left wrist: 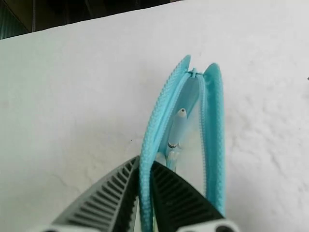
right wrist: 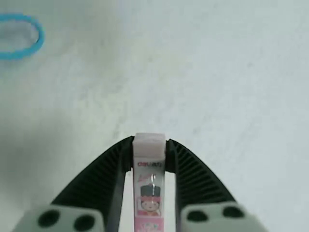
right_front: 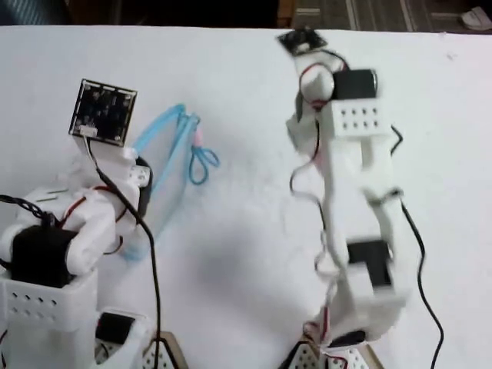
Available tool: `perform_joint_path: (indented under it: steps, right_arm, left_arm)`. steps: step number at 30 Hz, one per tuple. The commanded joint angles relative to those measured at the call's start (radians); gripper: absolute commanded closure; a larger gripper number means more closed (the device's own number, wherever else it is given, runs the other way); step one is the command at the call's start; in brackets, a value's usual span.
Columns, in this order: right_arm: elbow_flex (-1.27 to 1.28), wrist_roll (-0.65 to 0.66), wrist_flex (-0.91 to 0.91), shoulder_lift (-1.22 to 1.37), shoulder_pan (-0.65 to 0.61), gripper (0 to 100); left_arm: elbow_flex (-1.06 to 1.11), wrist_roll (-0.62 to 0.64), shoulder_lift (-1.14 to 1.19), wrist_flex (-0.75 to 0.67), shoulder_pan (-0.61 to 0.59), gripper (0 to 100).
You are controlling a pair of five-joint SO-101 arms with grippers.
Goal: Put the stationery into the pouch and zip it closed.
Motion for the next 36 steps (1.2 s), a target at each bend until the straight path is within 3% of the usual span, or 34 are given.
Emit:
perform_joint_path:
  steps: [1, 7, 14, 17, 22, 26, 32, 36]
  right_arm:
    - [0.267, 0.0, -0.01, -0.325, -0.059, 98.1]
    - [0.678, 0.002, -0.191, -0.693, -0.119, 98.1]
    - [1.053, -0.011, -0.59, -0.995, -0.232, 98.1]
    - [1.086, -0.153, -0.791, -1.052, -0.335, 98.1]
    - [1.082, -0.58, -1.207, -1.055, -0.42, 98.1]
    - [1.062, -0.64, -1.492, -1.029, -0.45, 98.1]
    - [0.804, -0.738, -1.497, -0.819, -0.522, 98.1]
    - [0.709, -0.741, -1.389, -0.654, -0.527, 98.1]
  left_arm:
    - [-0.005, 0.005, -0.005, -0.02, -0.005, 98]
    - [-0.021, 0.005, -0.005, -0.02, -0.004, 98]
    - [-0.02, 0.005, -0.005, -0.038, -0.004, 98]
    - [-0.018, 0.005, -0.004, -0.044, -0.002, 98]
    - [-0.015, 0.005, -0.004, -0.063, -0.004, 98]
    - [-0.015, 0.005, -0.004, -0.061, -0.004, 98]
    - [-0.017, 0.005, -0.004, -0.061, -0.004, 98]
    - [-0.017, 0.005, -0.004, -0.058, -0.005, 98]
